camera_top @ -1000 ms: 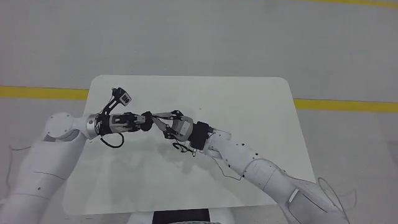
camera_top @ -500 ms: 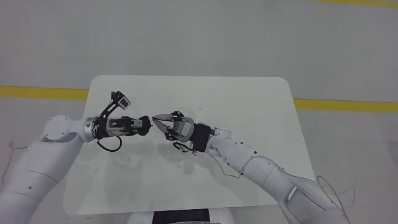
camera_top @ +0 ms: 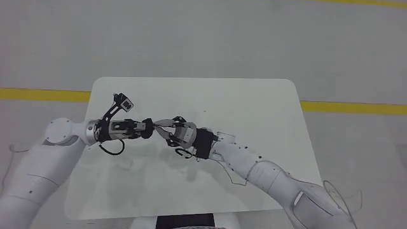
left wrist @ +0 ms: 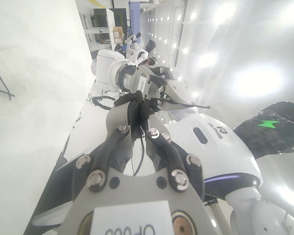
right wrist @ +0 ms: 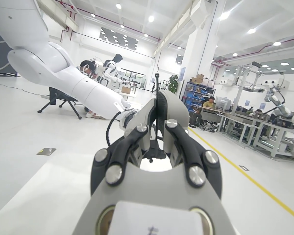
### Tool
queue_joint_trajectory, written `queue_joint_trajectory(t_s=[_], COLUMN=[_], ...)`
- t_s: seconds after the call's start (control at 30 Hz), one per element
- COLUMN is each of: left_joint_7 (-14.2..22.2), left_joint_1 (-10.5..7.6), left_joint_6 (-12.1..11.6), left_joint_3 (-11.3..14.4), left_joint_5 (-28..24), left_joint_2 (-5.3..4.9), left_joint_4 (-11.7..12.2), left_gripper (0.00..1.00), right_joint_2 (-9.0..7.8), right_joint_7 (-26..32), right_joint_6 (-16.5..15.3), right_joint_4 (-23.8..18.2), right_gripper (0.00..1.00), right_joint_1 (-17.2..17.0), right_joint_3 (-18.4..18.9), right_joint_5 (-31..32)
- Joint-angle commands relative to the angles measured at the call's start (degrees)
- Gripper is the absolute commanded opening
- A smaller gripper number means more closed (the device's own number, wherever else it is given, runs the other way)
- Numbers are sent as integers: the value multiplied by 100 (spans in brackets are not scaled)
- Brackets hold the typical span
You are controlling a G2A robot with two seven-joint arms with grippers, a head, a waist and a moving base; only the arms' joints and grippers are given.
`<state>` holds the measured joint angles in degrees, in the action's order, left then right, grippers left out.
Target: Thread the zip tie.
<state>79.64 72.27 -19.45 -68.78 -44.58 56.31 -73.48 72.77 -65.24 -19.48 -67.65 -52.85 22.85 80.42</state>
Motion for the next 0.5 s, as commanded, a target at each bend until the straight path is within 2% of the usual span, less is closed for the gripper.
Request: queue_joint_trajectory(t_s=[0.0,0.17,0.47], left_joint_7=[0,0,0], left_joint_1=[0,0,0], left_joint_6=[0,0,0], left_joint_3=[0,0,0], left_joint_5=[0,0,0], left_joint_2=[0,0,0], left_joint_4=[0,0,0], left_gripper=[0,0,0], right_joint_2=[27,116,122], right_joint_7=[-76,-244,-257], right_joint_6=[0,0,0], right_joint_4=[68,308,323], right_gripper=[0,0,0], right_joint_1=[58,228,239], right_joint_3=[-98,-369,-385], right_joint_5=[-40,-82,-81])
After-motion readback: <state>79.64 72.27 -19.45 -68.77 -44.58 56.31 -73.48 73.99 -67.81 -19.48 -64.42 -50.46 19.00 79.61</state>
